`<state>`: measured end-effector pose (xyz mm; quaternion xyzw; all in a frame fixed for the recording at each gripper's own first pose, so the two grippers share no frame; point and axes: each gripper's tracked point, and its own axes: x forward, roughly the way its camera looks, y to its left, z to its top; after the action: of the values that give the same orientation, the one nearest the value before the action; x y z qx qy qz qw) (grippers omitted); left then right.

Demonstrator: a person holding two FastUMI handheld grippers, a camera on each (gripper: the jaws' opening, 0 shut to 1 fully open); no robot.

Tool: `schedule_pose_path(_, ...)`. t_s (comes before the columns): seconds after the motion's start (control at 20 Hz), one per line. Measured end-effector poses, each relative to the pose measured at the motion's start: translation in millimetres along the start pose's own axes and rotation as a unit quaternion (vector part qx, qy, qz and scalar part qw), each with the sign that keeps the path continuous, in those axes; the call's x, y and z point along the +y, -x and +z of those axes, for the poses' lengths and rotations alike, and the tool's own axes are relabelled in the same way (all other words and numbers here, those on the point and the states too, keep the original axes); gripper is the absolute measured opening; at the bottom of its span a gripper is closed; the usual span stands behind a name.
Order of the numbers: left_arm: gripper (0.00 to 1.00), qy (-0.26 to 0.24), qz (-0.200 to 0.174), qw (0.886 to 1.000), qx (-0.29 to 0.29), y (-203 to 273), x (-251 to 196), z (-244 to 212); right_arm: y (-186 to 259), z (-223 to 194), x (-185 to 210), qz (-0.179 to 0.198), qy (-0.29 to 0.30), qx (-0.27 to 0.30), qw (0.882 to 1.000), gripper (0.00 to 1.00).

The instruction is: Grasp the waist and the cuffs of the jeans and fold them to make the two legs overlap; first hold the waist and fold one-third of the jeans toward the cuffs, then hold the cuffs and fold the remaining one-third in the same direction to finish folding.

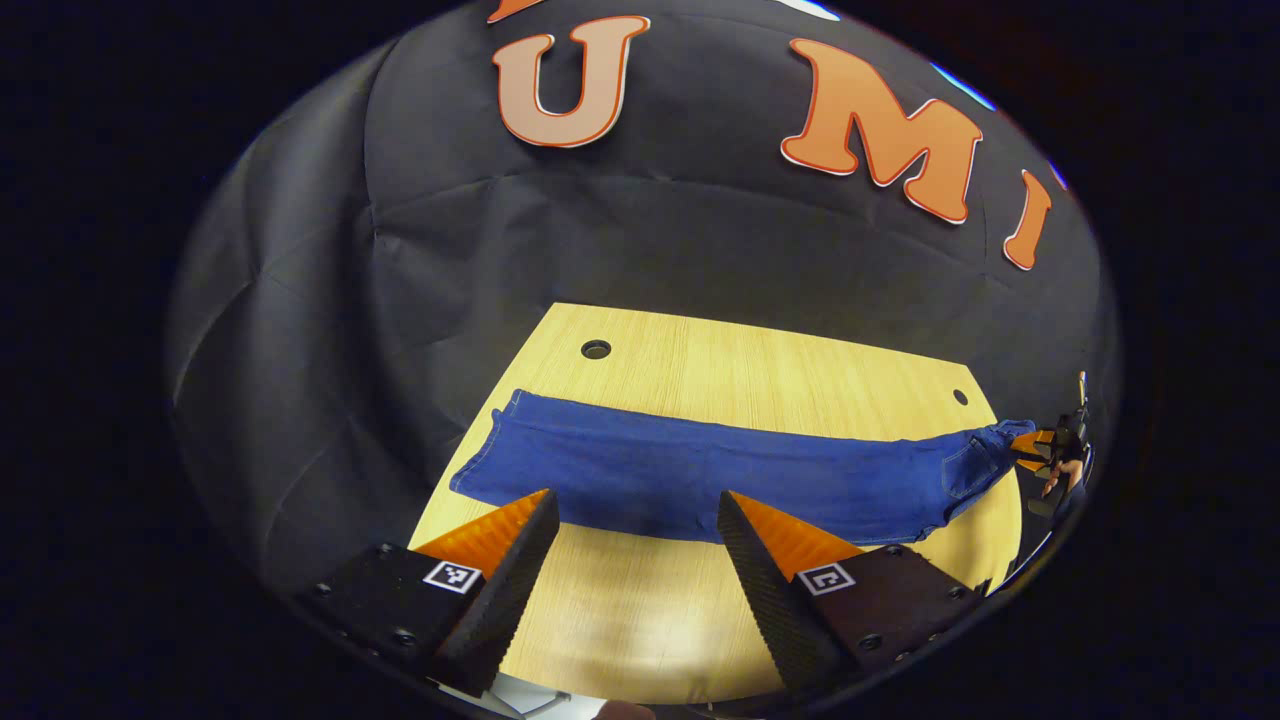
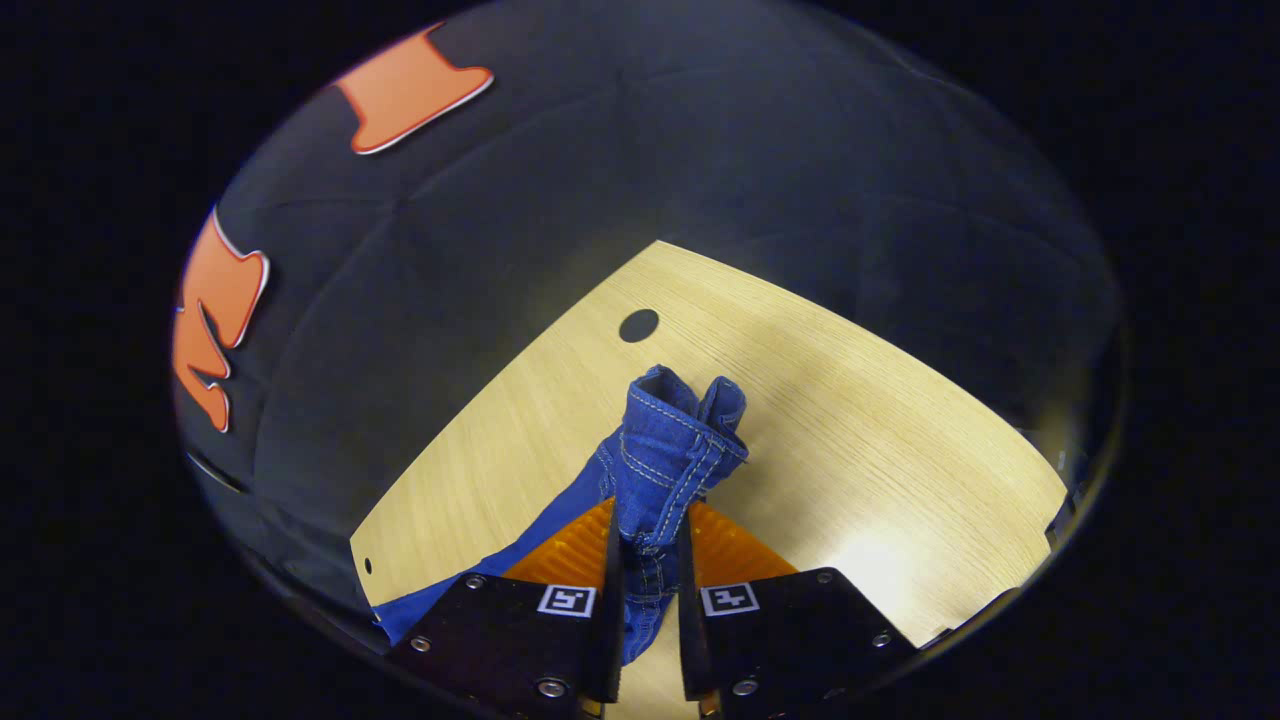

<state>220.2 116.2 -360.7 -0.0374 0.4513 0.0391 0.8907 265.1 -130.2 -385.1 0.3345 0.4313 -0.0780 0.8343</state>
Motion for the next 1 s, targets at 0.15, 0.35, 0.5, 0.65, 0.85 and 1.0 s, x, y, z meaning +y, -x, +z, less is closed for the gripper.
schedule_pose_path(0.15, 0.99, -0.003, -0.014, 1.000, -0.006, -1, 6, -1, 21, 1, 31, 0.011, 0.035, -0.026, 0.999, 0.24)
schedule_pose_path(0.35, 0.99, 0.005, -0.022, 1.000, -0.005, -8, 25, -2, 50, -6, 74, 0.034, 0.072, -0.045, 0.996, 0.24)
schedule_pose_path(0.5, 0.99, 0.015, -0.027, 0.999, -0.006, -13, 40, -4, 70, -14, 98, 0.056, 0.105, -0.053, 0.992, 0.24)
schedule_pose_path(0.65, 0.99, 0.023, -0.025, 0.999, -0.006, -18, 60, -5, 87, -28, 132, 0.076, 0.127, -0.053, 0.988, 0.24)
schedule_pose_path(0.85, 0.98, 0.039, -0.021, 0.999, -0.005, -23, 86, -9, 84, -64, 189, 0.099, 0.153, -0.036, 0.983, 0.24)
schedule_pose_path(1.0, 0.98, 0.052, -0.019, 0.998, 0.003, -32, 104, -14, 80, -89, 214, 0.104, 0.177, -0.025, 0.978, 0.24)
